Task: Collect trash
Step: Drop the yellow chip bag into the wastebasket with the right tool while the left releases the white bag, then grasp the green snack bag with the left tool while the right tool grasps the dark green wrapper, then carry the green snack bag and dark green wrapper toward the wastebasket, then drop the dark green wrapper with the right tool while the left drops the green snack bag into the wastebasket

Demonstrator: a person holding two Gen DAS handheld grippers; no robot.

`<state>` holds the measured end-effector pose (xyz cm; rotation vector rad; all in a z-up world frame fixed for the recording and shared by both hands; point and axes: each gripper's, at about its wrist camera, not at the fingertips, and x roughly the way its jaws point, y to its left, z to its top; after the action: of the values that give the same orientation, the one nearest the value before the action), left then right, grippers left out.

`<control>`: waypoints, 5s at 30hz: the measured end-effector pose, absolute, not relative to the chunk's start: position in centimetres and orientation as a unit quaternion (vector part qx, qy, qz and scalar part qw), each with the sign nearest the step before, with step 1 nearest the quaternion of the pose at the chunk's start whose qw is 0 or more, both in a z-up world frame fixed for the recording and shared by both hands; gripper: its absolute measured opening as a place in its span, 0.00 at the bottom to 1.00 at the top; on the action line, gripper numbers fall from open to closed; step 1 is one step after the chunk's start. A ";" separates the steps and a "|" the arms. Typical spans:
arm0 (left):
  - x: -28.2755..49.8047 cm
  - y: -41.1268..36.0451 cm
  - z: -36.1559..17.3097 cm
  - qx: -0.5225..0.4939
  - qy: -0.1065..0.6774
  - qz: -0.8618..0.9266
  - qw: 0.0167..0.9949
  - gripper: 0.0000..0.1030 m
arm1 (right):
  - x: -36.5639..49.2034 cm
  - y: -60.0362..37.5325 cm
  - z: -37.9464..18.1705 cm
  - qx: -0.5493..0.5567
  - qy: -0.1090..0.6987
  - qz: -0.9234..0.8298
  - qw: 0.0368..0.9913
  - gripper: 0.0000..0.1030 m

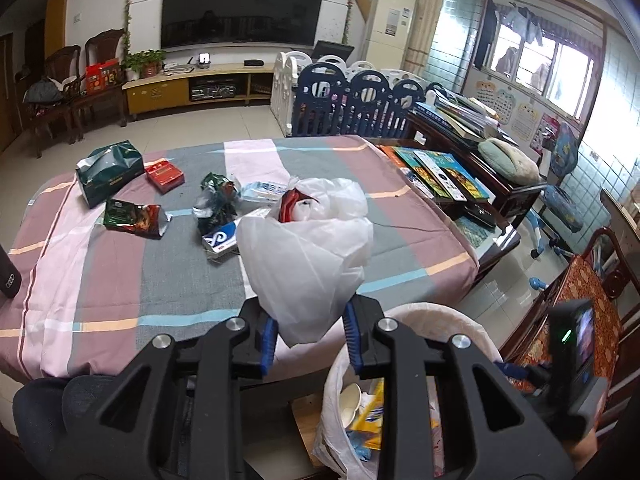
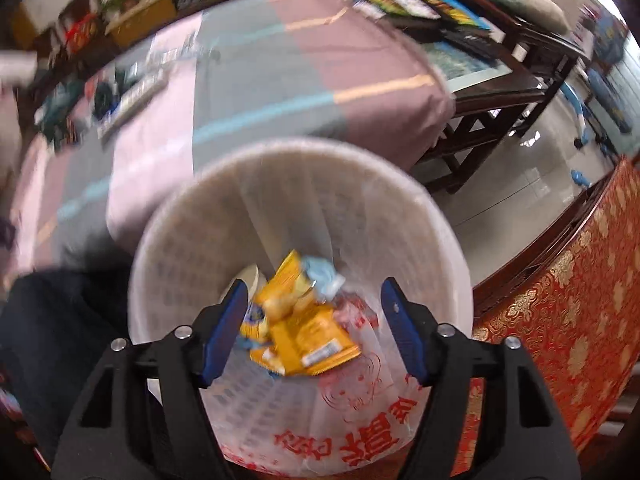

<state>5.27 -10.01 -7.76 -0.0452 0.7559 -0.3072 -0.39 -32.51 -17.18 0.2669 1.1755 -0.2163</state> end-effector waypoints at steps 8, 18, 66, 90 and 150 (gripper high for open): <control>4.9 -15.6 -13.2 0.003 0.440 -0.308 0.844 0.51 | -0.9 -36.7 -12.7 0.182 0.465 -0.154 0.853 0.69; 7.7 -12.2 -15.1 0.017 0.438 -0.238 0.867 0.83 | 0.0 -36.6 -13.9 0.187 0.477 -0.149 0.846 0.69; 14.8 9.0 -17.5 -0.151 0.466 0.038 0.871 0.15 | 32.2 -11.3 -19.5 0.203 0.528 0.047 0.823 0.63; 14.8 3.7 -18.4 -0.073 0.463 0.042 0.883 0.15 | 13.1 -16.0 -17.0 -0.064 0.471 0.013 0.880 0.27; 13.4 4.5 -17.8 -0.072 0.457 0.053 0.885 0.15 | 2.1 -25.7 -16.8 -0.059 0.542 -0.041 0.837 0.71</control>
<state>13.40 4.51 -17.84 -0.1491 0.9516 0.1106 2.08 -25.66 -16.76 -0.1243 1.1474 -0.0868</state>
